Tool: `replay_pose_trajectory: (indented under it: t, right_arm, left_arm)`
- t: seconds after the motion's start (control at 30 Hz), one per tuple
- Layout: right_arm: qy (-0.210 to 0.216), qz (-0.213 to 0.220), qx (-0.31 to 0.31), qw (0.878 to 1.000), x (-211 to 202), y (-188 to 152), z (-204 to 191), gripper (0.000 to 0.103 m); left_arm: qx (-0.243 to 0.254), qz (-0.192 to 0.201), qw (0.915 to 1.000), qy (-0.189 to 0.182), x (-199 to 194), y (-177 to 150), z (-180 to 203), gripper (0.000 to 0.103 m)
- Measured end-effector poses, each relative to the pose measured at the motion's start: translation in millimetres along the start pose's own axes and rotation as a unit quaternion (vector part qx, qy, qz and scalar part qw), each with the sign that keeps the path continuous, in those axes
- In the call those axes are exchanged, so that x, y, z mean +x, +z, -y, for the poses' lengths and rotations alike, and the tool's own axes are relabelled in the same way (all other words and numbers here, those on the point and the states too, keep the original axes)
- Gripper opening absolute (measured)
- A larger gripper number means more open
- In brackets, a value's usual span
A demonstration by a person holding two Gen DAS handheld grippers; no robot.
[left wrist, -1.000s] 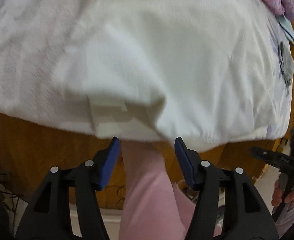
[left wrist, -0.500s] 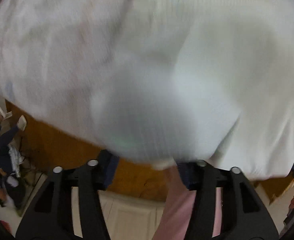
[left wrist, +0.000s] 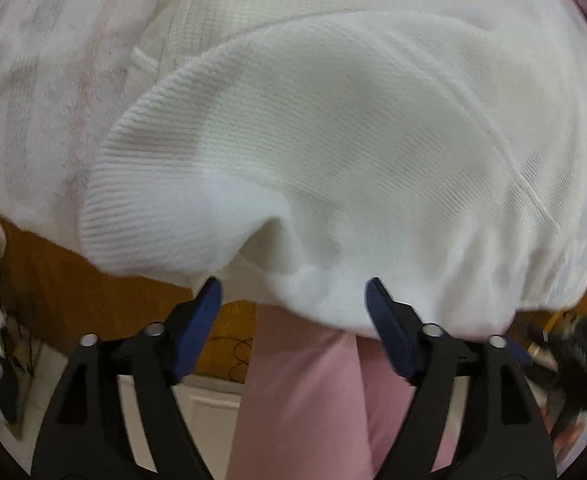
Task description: Fold large clothes
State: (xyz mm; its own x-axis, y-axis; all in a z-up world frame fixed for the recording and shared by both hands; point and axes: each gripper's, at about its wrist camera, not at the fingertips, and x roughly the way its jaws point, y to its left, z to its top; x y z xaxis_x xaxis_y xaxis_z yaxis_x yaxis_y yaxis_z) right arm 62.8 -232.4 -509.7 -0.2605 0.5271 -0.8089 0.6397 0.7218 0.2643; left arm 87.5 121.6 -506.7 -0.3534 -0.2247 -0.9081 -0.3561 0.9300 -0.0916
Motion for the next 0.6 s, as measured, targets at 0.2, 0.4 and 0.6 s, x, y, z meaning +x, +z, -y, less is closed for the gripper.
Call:
replay_pose_trajectory:
  t: [0.2, 0.4, 0.6]
  right_arm:
    - [0.016, -0.040, -0.037, 0.998, -5, 6, -16, 0.064]
    - [0.061, -0.084, -0.024, 0.994, 16, -10, -24, 0.067]
    - [0.079, -0.111, -0.008, 0.991, 51, -7, -51, 0.068]
  left_arm:
    - [-0.102, 0.035, 0.9934, -0.037, 13, -5, -5, 0.010]
    - [-0.083, 0.110, 0.9895, -0.043, -45, -41, 17, 0.006]
    - [-0.060, 0.190, 0.9779, -0.063, -104, -80, 35, 0.006]
